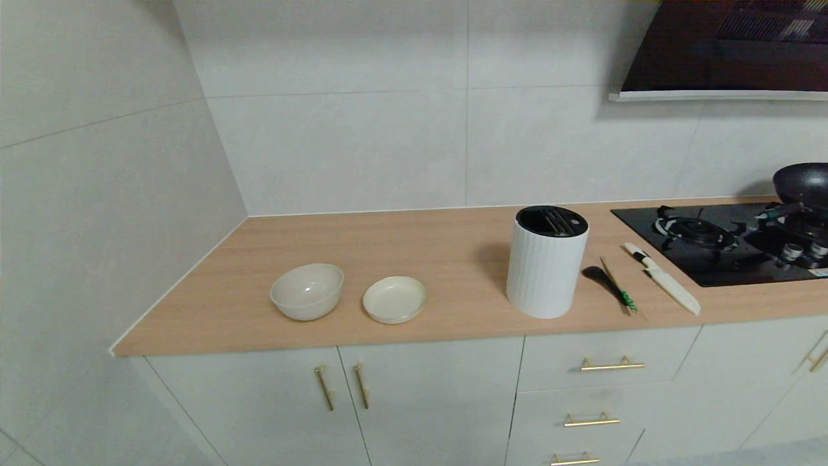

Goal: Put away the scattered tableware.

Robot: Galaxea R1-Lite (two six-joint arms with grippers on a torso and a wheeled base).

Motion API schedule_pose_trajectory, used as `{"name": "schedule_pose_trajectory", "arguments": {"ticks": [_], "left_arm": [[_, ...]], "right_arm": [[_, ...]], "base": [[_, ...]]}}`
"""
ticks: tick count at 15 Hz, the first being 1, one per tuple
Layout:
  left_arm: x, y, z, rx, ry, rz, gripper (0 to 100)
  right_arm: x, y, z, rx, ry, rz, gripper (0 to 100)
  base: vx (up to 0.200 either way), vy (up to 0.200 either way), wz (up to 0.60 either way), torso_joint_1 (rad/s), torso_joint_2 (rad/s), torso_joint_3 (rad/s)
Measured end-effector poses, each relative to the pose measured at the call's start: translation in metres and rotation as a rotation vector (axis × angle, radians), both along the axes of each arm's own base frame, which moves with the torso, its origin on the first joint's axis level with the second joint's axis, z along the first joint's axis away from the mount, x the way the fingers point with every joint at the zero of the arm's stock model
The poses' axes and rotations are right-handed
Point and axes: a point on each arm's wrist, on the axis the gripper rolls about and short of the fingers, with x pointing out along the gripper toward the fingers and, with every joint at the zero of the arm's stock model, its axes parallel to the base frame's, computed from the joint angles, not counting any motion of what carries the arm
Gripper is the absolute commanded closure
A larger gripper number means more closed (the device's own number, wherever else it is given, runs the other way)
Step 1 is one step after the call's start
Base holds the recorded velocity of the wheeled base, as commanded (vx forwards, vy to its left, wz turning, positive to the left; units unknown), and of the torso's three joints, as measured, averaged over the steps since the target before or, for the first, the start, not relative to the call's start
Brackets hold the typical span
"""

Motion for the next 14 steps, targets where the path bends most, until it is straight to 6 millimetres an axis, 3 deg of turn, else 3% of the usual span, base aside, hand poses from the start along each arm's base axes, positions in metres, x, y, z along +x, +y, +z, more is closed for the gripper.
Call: {"name": "schedule_pose_trajectory", "arguments": {"ticks": [10, 14], "left_arm": [[0.0, 0.0, 0.0, 0.0, 0.0, 0.0, 0], [0.0, 0.0, 0.0, 0.0, 0.0, 0.0, 0]], "right_arm": [[0.0, 0.0, 0.0, 0.0, 0.0, 0.0, 0], [0.0, 0.0, 0.0, -0.001, 0.0, 0.0, 0]], "base": [[0.0, 0.2, 0.0, 0.001, 0.0, 0.001], [0.0, 0.0, 0.0, 0.0, 0.0, 0.0]]}}
